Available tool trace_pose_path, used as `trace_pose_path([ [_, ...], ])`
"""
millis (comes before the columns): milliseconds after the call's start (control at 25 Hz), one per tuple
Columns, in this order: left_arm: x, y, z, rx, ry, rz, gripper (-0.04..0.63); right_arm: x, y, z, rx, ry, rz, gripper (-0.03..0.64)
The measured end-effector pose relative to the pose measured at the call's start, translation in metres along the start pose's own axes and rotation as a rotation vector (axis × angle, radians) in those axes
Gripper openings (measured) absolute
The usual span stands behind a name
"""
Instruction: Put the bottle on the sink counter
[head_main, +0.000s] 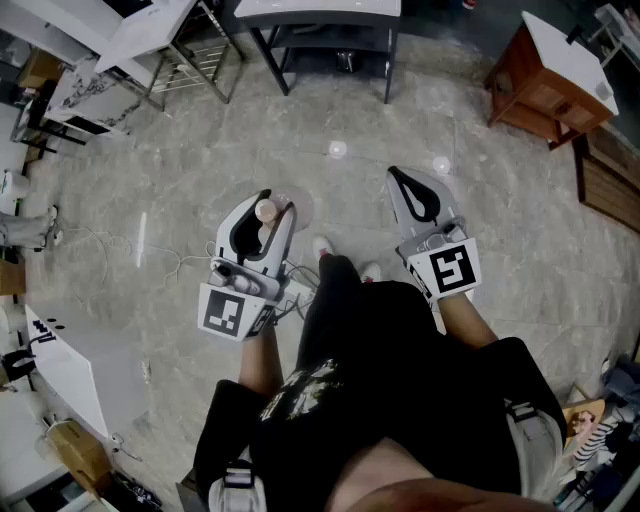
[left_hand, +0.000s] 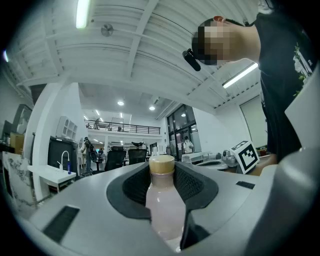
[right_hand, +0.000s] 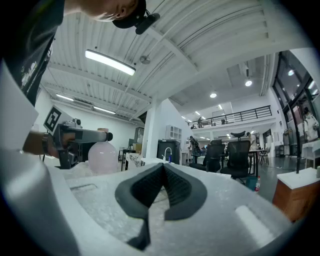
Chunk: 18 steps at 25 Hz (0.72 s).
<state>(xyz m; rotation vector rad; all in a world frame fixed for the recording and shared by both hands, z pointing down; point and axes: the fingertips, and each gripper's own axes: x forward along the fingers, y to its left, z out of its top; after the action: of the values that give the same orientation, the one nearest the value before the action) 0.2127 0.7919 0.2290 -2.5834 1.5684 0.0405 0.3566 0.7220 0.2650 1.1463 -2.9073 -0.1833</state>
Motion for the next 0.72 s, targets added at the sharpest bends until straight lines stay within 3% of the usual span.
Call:
trace_pose_path([
  [520,0.017,0.012,0.002,-0.02,-0.023,-0.017,0.149,0.012,-0.001,-0.017,0.012,0.025,0.019,-0.006],
  [720,0.026,0.028,0.003,0.004,-0.025,-0.023,0.149,0.036,0.0,-0.02,0.018,0.027,0.03,-0.006],
])
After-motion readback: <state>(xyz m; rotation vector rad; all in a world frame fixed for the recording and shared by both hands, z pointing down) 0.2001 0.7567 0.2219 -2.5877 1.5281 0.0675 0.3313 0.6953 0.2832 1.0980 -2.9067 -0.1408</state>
